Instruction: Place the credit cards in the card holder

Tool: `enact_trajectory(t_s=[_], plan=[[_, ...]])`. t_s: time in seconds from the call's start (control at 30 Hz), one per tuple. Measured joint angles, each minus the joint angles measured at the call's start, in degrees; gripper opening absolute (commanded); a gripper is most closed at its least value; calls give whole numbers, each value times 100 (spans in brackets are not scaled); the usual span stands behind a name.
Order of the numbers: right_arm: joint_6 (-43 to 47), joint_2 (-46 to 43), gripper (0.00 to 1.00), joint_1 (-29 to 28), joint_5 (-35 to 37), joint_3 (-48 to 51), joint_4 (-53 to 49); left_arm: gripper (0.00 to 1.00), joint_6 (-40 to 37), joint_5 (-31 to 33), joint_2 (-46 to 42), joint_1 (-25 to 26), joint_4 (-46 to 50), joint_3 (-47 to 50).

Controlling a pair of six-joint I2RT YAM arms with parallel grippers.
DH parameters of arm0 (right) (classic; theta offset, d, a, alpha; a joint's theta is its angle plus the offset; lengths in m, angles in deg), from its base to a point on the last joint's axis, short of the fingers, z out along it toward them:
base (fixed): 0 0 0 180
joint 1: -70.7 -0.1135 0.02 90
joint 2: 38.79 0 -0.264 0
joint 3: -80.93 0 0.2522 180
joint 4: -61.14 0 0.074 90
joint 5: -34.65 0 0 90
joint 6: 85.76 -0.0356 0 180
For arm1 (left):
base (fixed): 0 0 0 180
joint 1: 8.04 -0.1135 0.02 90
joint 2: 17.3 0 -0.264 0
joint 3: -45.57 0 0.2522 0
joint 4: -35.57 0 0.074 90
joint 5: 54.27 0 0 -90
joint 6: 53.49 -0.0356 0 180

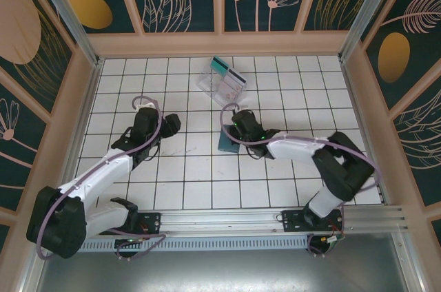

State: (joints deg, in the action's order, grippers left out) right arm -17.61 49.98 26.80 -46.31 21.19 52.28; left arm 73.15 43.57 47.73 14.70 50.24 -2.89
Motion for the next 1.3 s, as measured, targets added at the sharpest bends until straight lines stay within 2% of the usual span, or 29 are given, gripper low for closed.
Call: enact_trajectory(t_s=[0.07, 0.17, 0.2, 0.3, 0.5, 0.57, 0.67, 0.73, 0.93, 1.07, 1.1, 1.2, 1.23, 1.3], plan=[[175, -402, 40, 192, -50, -136, -188, 83, -37, 190, -61, -57, -72, 0], [420, -994, 43, 590, -133, -267, -264, 96, -101, 629, -118, -118, -122, 0], [494, -1196, 47, 763, -162, -273, -280, 98, -120, 815, -140, -138, -166, 17], [691, -1665, 59, 1388, -262, -260, -330, 98, -184, 1342, -234, -208, -304, 98], [927, -2295, 67, 3082, -612, 289, -118, 98, -457, 2424, -267, -472, -988, 350], [970, -2439, 73, 3611, -732, 669, 229, 98, -590, 2734, -264, -566, -1246, 479], [1069, -2599, 80, 4017, -413, 1460, 1067, 98, -885, 3003, -238, -813, -1716, 684], [1305, -2592, 81, 4129, -258, 2000, 1674, 99, -1233, 3128, -153, -984, -2232, 881], [1517, -2365, 81, 4802, -278, 2889, 3292, 99, -2192, 2911, 463, -1316, -4083, 1753], [1565, -2002, 81, 4889, -448, 3359, 4389, 99, -2448, 2594, 1102, -1456, -4898, 1864], [1565, -1864, 86, 4889, -483, 3440, 4621, 99, -2529, 2490, 1222, -1464, -5025, 1862], [1613, -1419, 91, 4892, -590, 3554, 5165, 99, -2850, 2074, 1377, -1495, -5421, 1873], [1622, -1268, 97, 4889, -643, 3565, 5335, 99, -2951, 1921, 1381, -1495, -5563, 1893], [1687, -957, 99, 4887, -815, 3578, 5716, 99, -3182, 1523, 1377, -1497, -5893, 1980]])
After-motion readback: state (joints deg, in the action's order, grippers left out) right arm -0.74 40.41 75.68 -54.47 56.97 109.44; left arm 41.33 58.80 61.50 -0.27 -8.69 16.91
